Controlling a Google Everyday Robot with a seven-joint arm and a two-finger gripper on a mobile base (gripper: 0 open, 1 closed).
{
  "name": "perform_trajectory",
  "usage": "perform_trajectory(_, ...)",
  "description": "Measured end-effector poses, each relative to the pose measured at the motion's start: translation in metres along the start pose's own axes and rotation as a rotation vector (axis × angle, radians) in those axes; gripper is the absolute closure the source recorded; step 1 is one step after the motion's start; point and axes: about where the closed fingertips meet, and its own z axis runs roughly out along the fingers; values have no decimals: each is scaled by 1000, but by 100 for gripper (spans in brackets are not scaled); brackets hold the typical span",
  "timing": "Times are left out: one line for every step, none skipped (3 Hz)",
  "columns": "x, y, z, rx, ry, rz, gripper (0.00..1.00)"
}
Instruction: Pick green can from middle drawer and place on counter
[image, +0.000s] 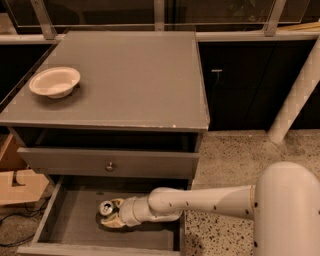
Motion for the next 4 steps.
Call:
perform_trajectory(-14, 7, -10, 32, -17, 21, 100)
perform_trajectory(-36, 15, -30, 60, -38, 24, 100)
perform_trajectory(-68, 21, -56, 84, -46, 10, 100)
perform_trajectory(-103, 27, -77, 106, -58, -44, 100)
